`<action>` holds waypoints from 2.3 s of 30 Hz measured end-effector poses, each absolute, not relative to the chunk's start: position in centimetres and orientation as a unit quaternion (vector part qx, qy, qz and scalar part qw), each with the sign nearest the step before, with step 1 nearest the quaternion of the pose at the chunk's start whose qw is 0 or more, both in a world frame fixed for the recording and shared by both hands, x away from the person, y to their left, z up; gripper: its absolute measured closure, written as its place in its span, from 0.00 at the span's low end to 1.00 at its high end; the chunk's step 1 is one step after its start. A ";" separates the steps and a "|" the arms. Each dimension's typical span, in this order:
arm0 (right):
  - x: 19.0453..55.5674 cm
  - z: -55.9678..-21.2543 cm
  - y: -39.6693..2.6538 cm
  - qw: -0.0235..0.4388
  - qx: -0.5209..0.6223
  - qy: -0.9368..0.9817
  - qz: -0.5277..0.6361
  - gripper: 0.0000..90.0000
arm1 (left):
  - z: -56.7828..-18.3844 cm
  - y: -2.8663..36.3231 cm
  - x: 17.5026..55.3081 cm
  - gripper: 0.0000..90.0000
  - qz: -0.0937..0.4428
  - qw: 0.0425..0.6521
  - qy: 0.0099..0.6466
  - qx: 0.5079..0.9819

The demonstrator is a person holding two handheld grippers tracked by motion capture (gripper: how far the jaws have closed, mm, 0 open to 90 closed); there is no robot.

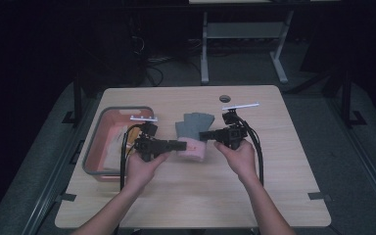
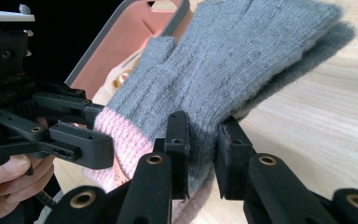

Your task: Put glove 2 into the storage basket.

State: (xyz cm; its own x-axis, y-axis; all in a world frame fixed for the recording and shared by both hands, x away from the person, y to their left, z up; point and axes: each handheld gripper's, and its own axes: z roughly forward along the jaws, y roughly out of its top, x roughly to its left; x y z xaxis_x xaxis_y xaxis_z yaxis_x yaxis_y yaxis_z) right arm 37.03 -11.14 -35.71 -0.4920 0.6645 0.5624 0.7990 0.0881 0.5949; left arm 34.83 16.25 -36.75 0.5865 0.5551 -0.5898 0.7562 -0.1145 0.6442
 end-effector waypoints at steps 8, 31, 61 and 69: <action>37.4 -34.9 -10.0 0.073 -0.490 -0.736 -0.461 0.85 | -36.0 17.5 34.8 0.72 -0.093 0.502 0.447 0.735; 38.5 -33.9 -6.0 0.085 -0.474 -0.745 -0.462 0.85 | -35.1 21.3 34.7 0.72 -0.077 0.507 0.462 0.724; 39.6 -33.2 -2.2 0.097 -0.454 -0.755 -0.463 0.85 | -34.6 25.0 34.4 0.72 -0.062 0.512 0.479 0.711; 40.1 -33.3 -0.7 0.100 -0.445 -0.761 -0.462 0.85 | -34.6 26.4 34.3 0.72 -0.056 0.511 0.483 0.709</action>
